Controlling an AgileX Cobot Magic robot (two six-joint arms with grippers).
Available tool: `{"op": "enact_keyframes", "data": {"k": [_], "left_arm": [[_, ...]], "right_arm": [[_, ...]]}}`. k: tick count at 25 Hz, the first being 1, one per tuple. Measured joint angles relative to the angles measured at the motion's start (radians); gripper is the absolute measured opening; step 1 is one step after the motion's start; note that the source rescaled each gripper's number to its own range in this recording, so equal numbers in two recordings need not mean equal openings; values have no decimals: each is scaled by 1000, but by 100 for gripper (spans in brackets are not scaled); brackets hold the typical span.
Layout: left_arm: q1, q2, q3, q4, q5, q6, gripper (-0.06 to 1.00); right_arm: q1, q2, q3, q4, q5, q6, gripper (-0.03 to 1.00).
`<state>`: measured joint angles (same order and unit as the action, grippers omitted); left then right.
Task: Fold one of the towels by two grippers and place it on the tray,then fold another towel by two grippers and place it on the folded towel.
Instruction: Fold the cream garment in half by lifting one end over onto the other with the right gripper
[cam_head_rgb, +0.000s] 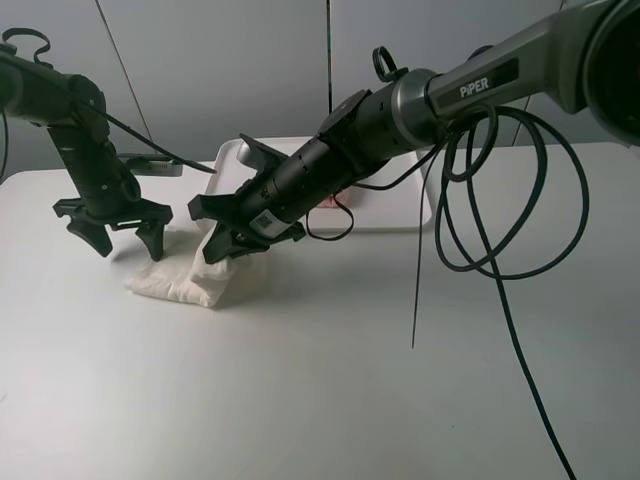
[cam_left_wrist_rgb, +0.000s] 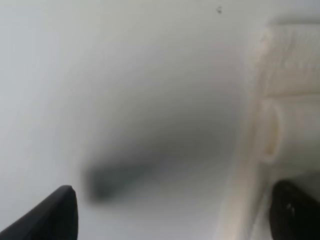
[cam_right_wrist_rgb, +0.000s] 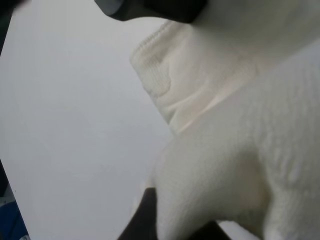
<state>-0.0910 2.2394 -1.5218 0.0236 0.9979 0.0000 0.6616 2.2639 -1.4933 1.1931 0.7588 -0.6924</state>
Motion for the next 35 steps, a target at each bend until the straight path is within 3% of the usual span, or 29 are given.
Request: {"op": "enact_keyframes", "data": {"k": [7, 13, 22, 27, 35], "left_arm": [[0, 11, -6, 0, 2, 0, 98], [0, 11, -6, 0, 0, 10, 98], [0, 11, -6, 0, 0, 7, 98], [0, 11, -6, 0, 0, 7, 98], [0, 11, -6, 0, 0, 7, 98]], "right_arm": [[0, 0, 0, 8, 0, 0, 3], [0, 0, 0, 102, 5, 0, 3], [0, 0, 0, 134, 1, -2, 3], [0, 0, 0, 205, -10, -40, 3], [54, 77, -62, 253, -24, -49, 3]]}}
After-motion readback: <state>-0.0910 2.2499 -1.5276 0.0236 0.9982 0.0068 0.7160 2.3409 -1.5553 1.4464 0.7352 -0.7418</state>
